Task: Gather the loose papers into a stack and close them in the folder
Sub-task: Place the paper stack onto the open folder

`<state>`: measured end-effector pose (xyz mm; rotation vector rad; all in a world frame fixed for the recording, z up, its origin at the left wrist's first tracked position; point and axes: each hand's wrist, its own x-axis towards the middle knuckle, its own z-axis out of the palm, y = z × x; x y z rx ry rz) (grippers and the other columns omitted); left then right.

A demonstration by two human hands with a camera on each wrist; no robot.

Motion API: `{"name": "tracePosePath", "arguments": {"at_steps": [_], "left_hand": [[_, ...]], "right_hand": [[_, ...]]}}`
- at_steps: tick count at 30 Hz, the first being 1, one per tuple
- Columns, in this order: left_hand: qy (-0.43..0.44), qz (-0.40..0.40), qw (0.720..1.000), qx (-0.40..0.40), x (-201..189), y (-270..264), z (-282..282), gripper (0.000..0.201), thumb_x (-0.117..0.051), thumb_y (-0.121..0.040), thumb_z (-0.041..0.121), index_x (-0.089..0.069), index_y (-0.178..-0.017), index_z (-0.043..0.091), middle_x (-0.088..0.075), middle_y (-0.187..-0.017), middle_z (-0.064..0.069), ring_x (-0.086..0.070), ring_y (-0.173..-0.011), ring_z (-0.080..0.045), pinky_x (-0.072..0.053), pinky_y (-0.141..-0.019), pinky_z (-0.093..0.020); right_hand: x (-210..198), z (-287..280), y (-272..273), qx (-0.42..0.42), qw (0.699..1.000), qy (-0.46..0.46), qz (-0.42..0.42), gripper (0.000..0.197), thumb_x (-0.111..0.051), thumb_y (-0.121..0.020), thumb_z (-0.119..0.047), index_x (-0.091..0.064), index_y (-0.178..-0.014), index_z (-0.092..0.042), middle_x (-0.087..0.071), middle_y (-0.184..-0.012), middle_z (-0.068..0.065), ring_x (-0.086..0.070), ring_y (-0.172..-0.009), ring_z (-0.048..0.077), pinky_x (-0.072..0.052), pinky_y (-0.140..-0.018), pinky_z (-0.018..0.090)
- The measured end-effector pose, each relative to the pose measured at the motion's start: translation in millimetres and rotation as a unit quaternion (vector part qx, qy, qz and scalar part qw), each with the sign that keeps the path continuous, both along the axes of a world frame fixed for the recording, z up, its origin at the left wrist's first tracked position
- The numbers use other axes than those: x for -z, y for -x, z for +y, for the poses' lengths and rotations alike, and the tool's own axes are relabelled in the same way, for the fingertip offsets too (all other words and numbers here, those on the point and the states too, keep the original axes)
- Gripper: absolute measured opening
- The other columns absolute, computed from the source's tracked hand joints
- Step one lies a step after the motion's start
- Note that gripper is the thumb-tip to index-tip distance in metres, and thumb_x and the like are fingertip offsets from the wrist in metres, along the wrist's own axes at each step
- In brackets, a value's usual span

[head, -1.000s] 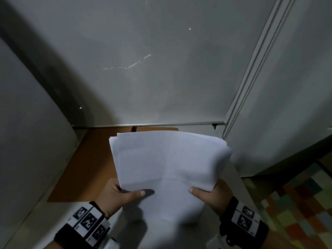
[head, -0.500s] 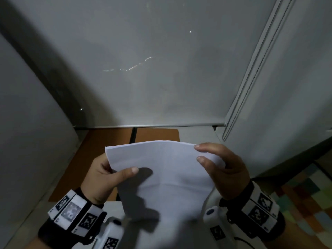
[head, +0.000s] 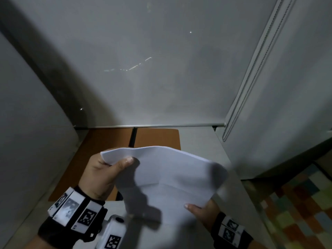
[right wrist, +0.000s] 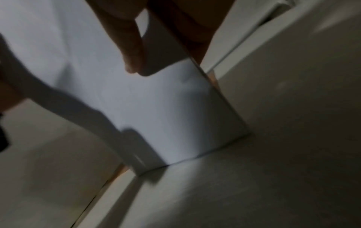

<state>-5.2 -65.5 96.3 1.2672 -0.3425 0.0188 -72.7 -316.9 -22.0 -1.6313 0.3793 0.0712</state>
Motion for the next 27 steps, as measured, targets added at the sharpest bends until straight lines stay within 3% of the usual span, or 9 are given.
{"name": "tracePosePath", "arguments": {"at_steps": [4,8,11,13,14,18,22,25,27], "left_hand": [[0.001,0.0,1.0,0.0,-11.3,-4.8,0.7,0.048,-0.09,-0.031,0.05,-0.079,-0.066,0.02,-0.078,-0.066,0.003,-0.072,-0.063,-0.01,-0.059,-0.058,-0.02],[-0.014,-0.016,1.0,0.022,-26.3,-17.8,5.6,0.043,-0.088,-0.044,0.045,-0.079,-0.079,0.02,-0.078,-0.075,0.003,-0.072,-0.07,-0.01,-0.06,-0.062,-0.023],[0.064,0.042,0.997,0.015,-35.6,-56.3,25.6,0.036,-0.06,-0.071,0.044,-0.074,-0.095,0.021,-0.071,-0.083,-0.001,-0.066,-0.079,-0.014,-0.058,-0.069,-0.031],[0.056,0.093,0.99,-0.087,-19.5,-97.5,53.8,0.037,-0.055,-0.079,0.045,-0.073,-0.092,0.016,-0.072,-0.083,-0.01,-0.067,-0.078,-0.021,-0.057,-0.076,-0.035],[-0.054,0.122,0.979,-0.156,-2.5,-118.2,71.0,0.034,-0.059,-0.082,0.04,-0.072,-0.097,0.012,-0.072,-0.09,-0.018,-0.067,-0.082,-0.024,-0.056,-0.082,-0.036],[-0.512,0.265,0.806,-0.137,113.1,-171.3,140.9,0.04,-0.055,-0.088,-0.004,-0.049,-0.127,-0.01,-0.057,-0.121,-0.033,-0.062,-0.109,-0.026,-0.046,-0.095,-0.03],[-0.698,0.249,0.661,-0.117,171.4,-173.0,158.1,0.075,-0.057,-0.089,0.036,-0.02,-0.147,0.006,-0.022,-0.155,-0.019,-0.025,-0.141,-0.034,-0.022,-0.118,-0.046],[-0.696,0.302,0.641,-0.115,181.6,-175.2,159.1,0.116,-0.076,-0.061,0.056,-0.016,-0.147,0.009,-0.023,-0.154,-0.018,-0.027,-0.139,-0.038,-0.026,-0.115,-0.05],[-0.698,0.306,0.637,-0.114,176.1,-180.4,160.2,0.12,-0.081,-0.051,0.058,-0.024,-0.145,0.011,-0.033,-0.15,-0.017,-0.035,-0.134,-0.039,-0.033,-0.111,-0.05]], "right_hand": [[2.4,-0.2,-15.4,0.037,0.999,0.0,0.003,0.036,-0.071,-0.072,0.005,-0.06,-0.052,-0.023,-0.059,-0.036,-0.024,-0.06,-0.048,-0.013,-0.049,-0.054,0.007],[-4.7,-2.5,-21.7,0.03,0.999,0.03,0.016,0.035,-0.067,-0.075,0.007,-0.062,-0.057,-0.022,-0.061,-0.038,-0.023,-0.061,-0.046,-0.013,-0.046,-0.045,0.002],[-24.1,-5.5,-35.8,0.035,0.999,0.034,0.018,0.023,-0.067,-0.077,0.002,-0.064,-0.063,-0.015,-0.064,-0.041,-0.016,-0.062,-0.043,-0.003,-0.045,-0.038,0.008],[-44.7,-7.1,-50.5,0.038,0.998,0.046,0.01,0.004,-0.068,-0.078,-0.002,-0.067,-0.08,-0.005,-0.071,-0.065,-0.004,-0.066,-0.059,0.013,-0.05,-0.05,0.014],[-50.7,-9.4,-60.6,0.036,0.996,0.076,0.005,0.014,-0.068,-0.078,-0.004,-0.067,-0.092,-0.001,-0.069,-0.079,0.003,-0.064,-0.072,0.017,-0.05,-0.062,0.019],[-40.9,-26.0,-101.3,0.04,0.991,0.121,0.051,0.051,-0.075,-0.07,-0.019,-0.058,-0.112,0.003,-0.063,-0.112,0.01,-0.06,-0.1,0.024,-0.048,-0.091,0.036],[-19.7,-41.3,-129.3,0.025,0.981,0.141,0.129,0.052,-0.068,-0.079,-0.006,-0.047,-0.123,0.012,-0.055,-0.109,0.015,-0.052,-0.099,0.026,-0.045,-0.077,0.03],[0.1,-48.4,-145.5,0.044,0.971,0.16,0.171,0.068,-0.073,-0.076,-0.016,-0.04,-0.13,0.009,-0.051,-0.13,0.021,-0.051,-0.116,0.036,-0.046,-0.09,0.037],[13.7,-49.0,-155.2,0.046,0.967,0.174,0.18,0.077,-0.077,-0.071,-0.023,-0.04,-0.132,0.006,-0.047,-0.137,0.022,-0.048,-0.121,0.039,-0.043,-0.101,0.045]]}}
